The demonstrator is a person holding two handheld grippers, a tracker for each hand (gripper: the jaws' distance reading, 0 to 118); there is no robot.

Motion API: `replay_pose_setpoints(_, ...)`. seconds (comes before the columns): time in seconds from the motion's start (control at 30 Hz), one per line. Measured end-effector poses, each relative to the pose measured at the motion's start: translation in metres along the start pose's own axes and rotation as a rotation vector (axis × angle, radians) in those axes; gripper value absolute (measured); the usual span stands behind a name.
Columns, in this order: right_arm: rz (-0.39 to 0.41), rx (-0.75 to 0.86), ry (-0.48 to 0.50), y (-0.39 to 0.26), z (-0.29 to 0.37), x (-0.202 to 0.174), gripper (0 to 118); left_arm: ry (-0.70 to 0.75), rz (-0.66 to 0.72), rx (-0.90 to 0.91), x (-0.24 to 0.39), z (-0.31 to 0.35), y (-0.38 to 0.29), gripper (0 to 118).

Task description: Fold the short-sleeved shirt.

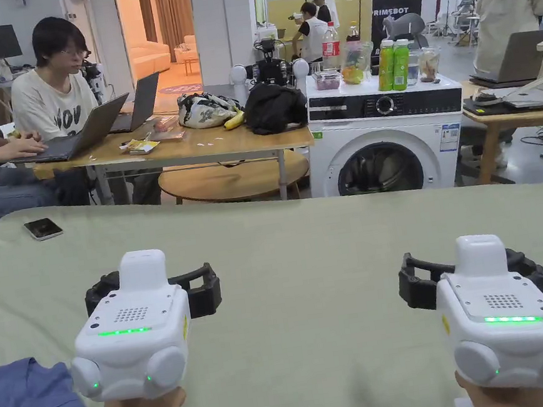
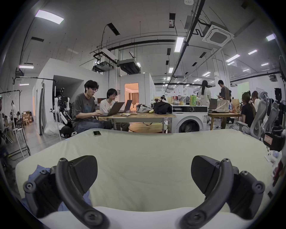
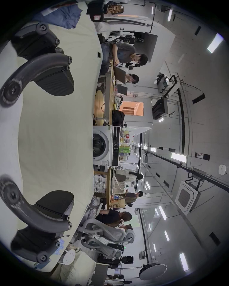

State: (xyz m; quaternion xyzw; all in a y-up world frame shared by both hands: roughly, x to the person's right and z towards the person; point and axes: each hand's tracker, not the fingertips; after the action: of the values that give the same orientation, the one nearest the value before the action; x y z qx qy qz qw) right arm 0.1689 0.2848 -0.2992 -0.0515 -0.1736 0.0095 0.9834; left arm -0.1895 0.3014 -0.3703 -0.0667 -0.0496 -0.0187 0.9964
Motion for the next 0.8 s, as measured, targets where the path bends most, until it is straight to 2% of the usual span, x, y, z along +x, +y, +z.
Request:
replay_pose_setpoints(0.23, -0.024, -0.011, -0.010, 0.002, 0.000, 0.000, 118, -0.002, 0.048, -0.010, -0.001, 0.000, 0.003, 118)
replay_pose_setpoints(0.6, -0.008, -0.012, 0.017, 0.000, 0.005, -0.009, 118, 0.000, -0.030, -0.027, 0.015, 0.004, -0.008, 118)
replay_pose_setpoints(0.8, -0.025, -0.025, 0.021, -0.002, 0.008, -0.006, 118, -0.013, 0.004, -0.016, 0.013, 0.008, -0.002, 118)
